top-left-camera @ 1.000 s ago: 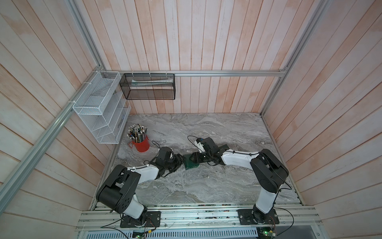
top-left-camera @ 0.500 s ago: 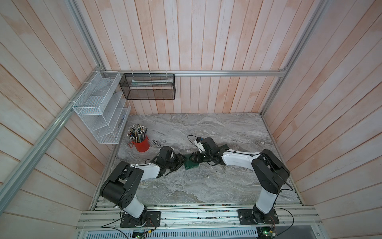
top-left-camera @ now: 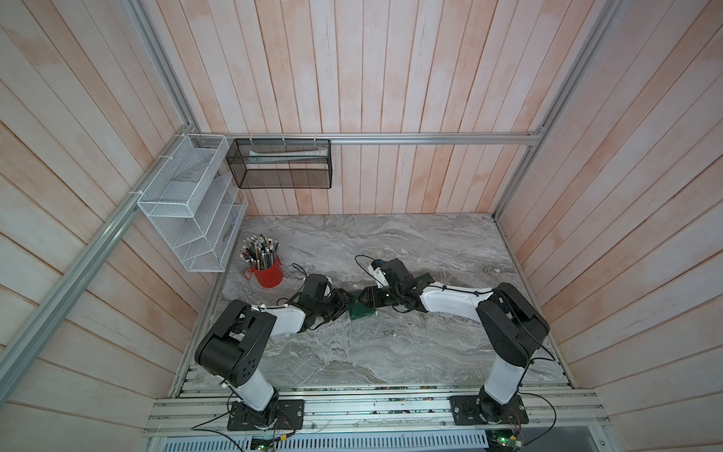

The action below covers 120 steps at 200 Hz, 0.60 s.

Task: Take the rings out of the lift-off lid box
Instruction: Close the lid on the jewelry box.

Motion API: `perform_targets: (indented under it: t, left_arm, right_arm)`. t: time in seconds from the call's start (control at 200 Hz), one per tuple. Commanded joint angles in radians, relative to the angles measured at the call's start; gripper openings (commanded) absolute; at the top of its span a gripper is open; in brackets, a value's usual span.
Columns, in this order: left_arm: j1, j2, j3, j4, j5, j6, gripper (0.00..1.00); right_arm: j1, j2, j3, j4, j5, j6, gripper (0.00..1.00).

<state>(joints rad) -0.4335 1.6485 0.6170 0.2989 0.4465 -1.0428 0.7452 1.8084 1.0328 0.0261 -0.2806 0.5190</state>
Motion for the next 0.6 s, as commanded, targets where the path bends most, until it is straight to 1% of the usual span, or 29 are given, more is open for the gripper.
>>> perform_targets:
  t: [0.0,0.325,0.44,0.595]
  left_arm:
    - [0.0,0.036,0.023,-0.029,0.0,0.019,0.53]
    - [-0.001,0.075,0.041,-0.031,0.017,0.026,0.52]
    - [0.001,0.069,0.045,-0.045,0.015,0.035,0.52]
    - [-0.001,0.056,0.057,-0.071,0.008,0.048,0.52]
  right_arm:
    - [0.009,-0.014,0.0,0.008,-0.029,-0.01,0.58]
    - [0.008,-0.009,-0.003,0.007,-0.027,-0.008,0.58]
    - [-0.02,-0.012,-0.023,0.03,-0.067,0.019,0.58]
    - [-0.063,-0.024,-0.061,0.046,-0.055,0.019,0.63]
